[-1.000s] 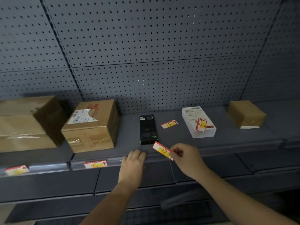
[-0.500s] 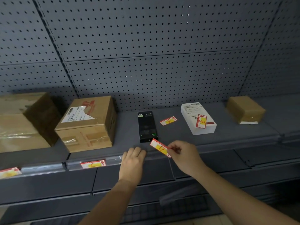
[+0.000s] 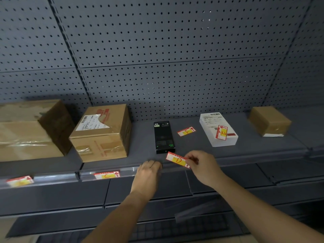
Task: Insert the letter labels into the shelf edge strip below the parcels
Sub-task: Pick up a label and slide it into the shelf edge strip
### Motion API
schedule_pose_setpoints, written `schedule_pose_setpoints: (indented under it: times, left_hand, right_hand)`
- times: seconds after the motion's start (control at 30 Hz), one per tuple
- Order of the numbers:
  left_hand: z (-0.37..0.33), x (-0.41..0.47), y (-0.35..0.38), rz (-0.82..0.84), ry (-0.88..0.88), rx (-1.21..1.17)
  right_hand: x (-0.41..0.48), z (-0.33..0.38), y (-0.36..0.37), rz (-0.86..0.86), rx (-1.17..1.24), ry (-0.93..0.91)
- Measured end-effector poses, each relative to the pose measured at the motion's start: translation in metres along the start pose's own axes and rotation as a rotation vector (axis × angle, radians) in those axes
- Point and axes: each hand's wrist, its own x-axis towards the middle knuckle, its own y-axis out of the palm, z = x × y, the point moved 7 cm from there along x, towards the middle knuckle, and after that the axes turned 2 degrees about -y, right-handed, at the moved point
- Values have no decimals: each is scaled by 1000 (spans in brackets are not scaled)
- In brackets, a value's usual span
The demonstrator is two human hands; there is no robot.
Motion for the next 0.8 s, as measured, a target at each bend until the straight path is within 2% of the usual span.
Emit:
schedule_pose_setpoints:
  times: [0.37, 0.63, 0.8]
  left_hand:
    - [3, -8, -9, 86, 63, -61]
    - [6, -5, -8, 61, 38, -71]
    - [4, -4, -10, 81, 30, -66]
  right_hand:
    - [19, 25, 24, 74, -222, -195]
    - [13, 32, 40, 110, -430, -362]
    - [9, 27, 38, 87, -392, -332]
